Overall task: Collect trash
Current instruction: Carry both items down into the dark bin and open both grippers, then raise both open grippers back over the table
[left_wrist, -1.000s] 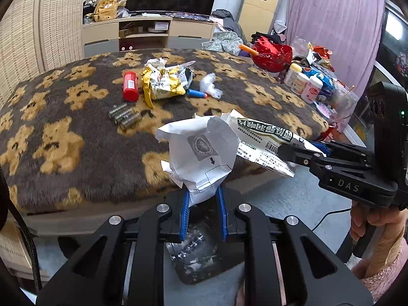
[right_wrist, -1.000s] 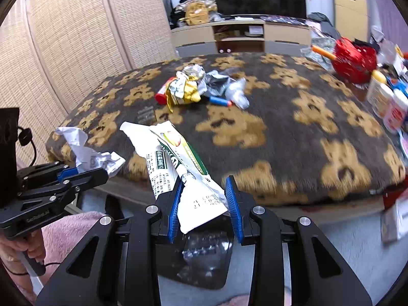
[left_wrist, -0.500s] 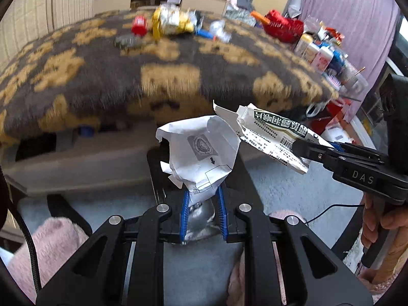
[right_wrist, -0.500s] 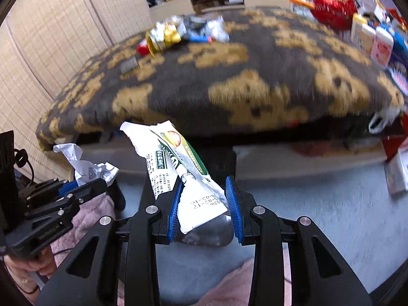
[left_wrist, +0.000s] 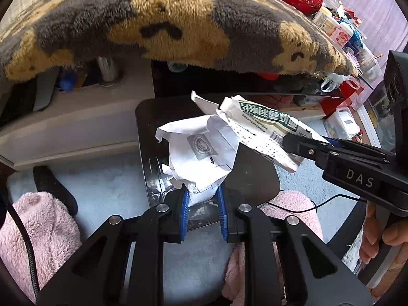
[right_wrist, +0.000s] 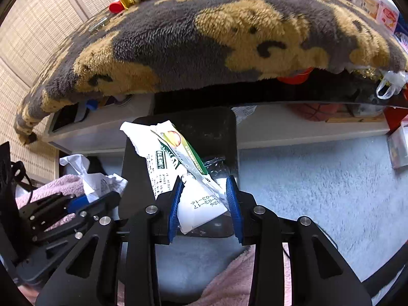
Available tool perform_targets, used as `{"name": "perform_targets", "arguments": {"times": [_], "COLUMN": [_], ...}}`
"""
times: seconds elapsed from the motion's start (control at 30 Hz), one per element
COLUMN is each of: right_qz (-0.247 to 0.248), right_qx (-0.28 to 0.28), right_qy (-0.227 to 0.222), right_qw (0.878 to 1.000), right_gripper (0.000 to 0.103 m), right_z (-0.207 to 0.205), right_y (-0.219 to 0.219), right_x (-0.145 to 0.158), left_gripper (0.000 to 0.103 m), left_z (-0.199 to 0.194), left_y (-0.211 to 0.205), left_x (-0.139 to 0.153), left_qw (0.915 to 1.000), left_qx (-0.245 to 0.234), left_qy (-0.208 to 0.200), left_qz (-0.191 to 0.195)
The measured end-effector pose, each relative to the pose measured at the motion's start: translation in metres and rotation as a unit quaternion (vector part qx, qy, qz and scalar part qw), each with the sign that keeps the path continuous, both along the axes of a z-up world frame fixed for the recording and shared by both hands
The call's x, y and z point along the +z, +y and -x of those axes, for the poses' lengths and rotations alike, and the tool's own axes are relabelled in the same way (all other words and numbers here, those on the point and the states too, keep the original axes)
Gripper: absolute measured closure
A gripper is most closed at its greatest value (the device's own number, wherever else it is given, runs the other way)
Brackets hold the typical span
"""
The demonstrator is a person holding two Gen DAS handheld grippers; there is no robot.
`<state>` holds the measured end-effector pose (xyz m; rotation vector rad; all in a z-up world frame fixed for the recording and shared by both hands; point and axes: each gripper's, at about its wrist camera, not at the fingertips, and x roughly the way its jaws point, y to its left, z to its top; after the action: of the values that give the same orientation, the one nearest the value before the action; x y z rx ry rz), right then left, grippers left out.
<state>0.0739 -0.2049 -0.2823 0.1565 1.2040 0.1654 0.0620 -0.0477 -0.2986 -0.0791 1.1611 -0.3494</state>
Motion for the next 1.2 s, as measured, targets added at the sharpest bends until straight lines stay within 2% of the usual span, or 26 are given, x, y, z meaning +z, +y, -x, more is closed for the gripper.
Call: {"name": "perform_targets", "arguments": {"times": [0.2,0.3,0.33,0.37,0.4,0.43,0.5,0.57,0.67,0.73,1.1,1.2], "right_qz": [-0.012,-0.014,-0.014,-0.015,-0.016,-0.018,-0.019,-0.017,-0.017,-0.021,-0.02,-0.016], "right_qx": [0.003,0.0,-0.002,-0.004,-0.006,-0.008,-0.011,-0.014,-0.019,-0.024,-0.036,-0.04], "right_qy": [0.006,0.006,0.005,0.003,0.0,-0.003,-0.007,-0.01,-0.02,-0.027,-0.069,-0.089], "right_qw": [1.0,1.0,1.0,1.0,1.0,1.0,1.0,1.0,0.999,0.999,0.997,0.995], "right_gripper": [0.066,0.065,0.063,0.059,0.049,0.046,0.046,0.044,0.038,0.032,0.031,0.027], "right_z": [-0.008,-0.011,-0.011,-0.012,-0.012,-0.013,-0.012,-0.012,-0.009,-0.008,-0.007,-0.011], "right_y": [0.008,0.009,0.008,0.008,0.007,0.005,0.002,0.0,-0.004,-0.007,-0.021,-0.026], "right_x": [-0.005,-0.002,-0.001,0.0,0.002,0.004,0.006,0.009,0.015,0.018,0.048,0.061], "left_gripper": [0.083,0.076,0.07,0.064,0.062,0.058,0.054,0.043,0.038,0.035,0.028,0.025], "left_z": [-0.004,-0.005,-0.005,-0.005,-0.005,-0.005,-0.004,-0.003,-0.002,-0.001,-0.002,-0.006], "left_y": [0.002,0.003,0.003,0.004,0.005,0.005,0.006,0.008,0.01,0.011,0.017,0.023], "left_x": [-0.002,0.0,0.002,0.003,0.005,0.006,0.009,0.013,0.021,0.026,0.059,0.072], "left_qw": [0.9999,0.9999,0.9999,1.0,1.0,1.0,1.0,0.9999,0.9998,0.9997,0.9977,0.9966], "left_qx": [-0.005,-0.005,-0.004,-0.003,-0.001,0.001,0.003,0.007,0.008,0.008,0.012,0.017], "left_qy": [0.007,0.006,0.005,0.003,0.001,-0.001,-0.004,-0.01,-0.019,-0.024,-0.067,-0.081], "left_qz": [0.011,0.011,0.01,0.008,0.007,0.006,0.003,0.0,-0.002,0.002,-0.005,-0.004]}}
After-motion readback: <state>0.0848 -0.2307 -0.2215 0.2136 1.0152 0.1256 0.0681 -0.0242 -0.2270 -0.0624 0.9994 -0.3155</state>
